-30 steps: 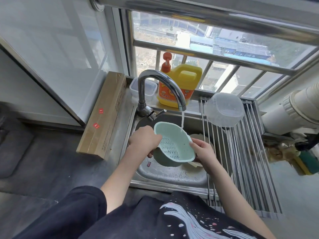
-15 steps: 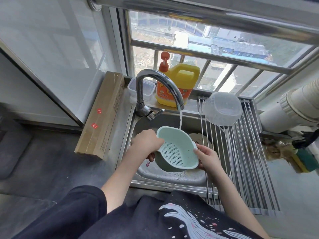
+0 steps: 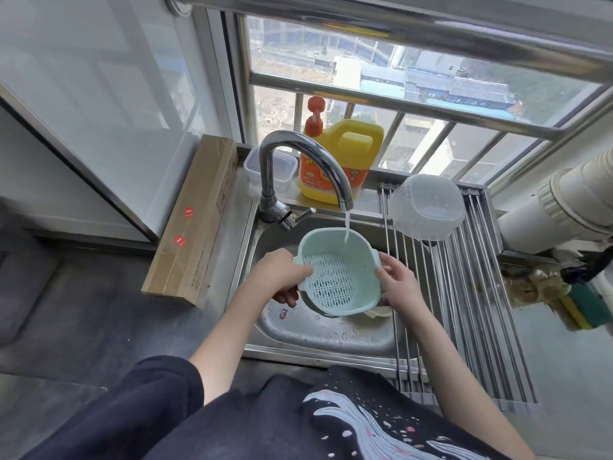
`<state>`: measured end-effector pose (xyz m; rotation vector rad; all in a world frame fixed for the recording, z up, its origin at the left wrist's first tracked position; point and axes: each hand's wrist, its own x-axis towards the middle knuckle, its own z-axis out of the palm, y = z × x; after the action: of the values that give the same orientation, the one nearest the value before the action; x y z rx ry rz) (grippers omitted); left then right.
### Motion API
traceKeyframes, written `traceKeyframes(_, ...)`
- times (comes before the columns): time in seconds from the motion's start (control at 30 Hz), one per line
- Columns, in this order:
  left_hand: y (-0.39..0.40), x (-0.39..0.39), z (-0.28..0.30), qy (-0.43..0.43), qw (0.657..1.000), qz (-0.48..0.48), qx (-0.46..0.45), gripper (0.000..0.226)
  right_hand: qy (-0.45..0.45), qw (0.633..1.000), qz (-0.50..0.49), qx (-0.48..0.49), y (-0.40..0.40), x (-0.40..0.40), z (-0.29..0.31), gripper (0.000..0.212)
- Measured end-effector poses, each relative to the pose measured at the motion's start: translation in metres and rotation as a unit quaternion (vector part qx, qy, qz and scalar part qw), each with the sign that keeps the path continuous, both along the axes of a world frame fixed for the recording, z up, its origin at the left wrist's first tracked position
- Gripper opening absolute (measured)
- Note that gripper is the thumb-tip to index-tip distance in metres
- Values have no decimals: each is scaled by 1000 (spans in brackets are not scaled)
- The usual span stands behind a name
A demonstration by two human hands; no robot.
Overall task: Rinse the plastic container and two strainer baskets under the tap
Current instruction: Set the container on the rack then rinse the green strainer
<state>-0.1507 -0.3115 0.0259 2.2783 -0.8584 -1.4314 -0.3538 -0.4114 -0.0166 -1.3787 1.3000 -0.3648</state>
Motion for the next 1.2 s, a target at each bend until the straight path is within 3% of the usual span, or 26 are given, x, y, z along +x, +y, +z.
traceKeyframes(0.1, 1, 4, -2, 9, 1000, 4, -23, 41, 44, 996, 58, -45, -8, 8, -5, 32)
traceKeyframes(0.27, -8, 18, -8, -6, 990, 111, -82, 66, 70, 989, 119, -61, -22, 23, -1, 30)
traceKeyframes(0.47, -18, 31, -13, -41, 992, 92, -81, 55, 79, 978, 190, -34, -39, 30, 2, 29)
traceKeyframes(0.7, -28, 39, -10, 67, 993, 75, -69, 25, 79, 969, 235, -16, -41, 45, 6, 27)
traceKeyframes(0.83, -25, 37, -9, 66, 993, 61, -70, 13, 83, 965, 245, -31, -44, 55, 13, 29)
traceKeyframes(1.2, -4, 18, -21, 13, 982, 78, -171, 15, 28, 995, 89, 35, -46, 39, -1, 34)
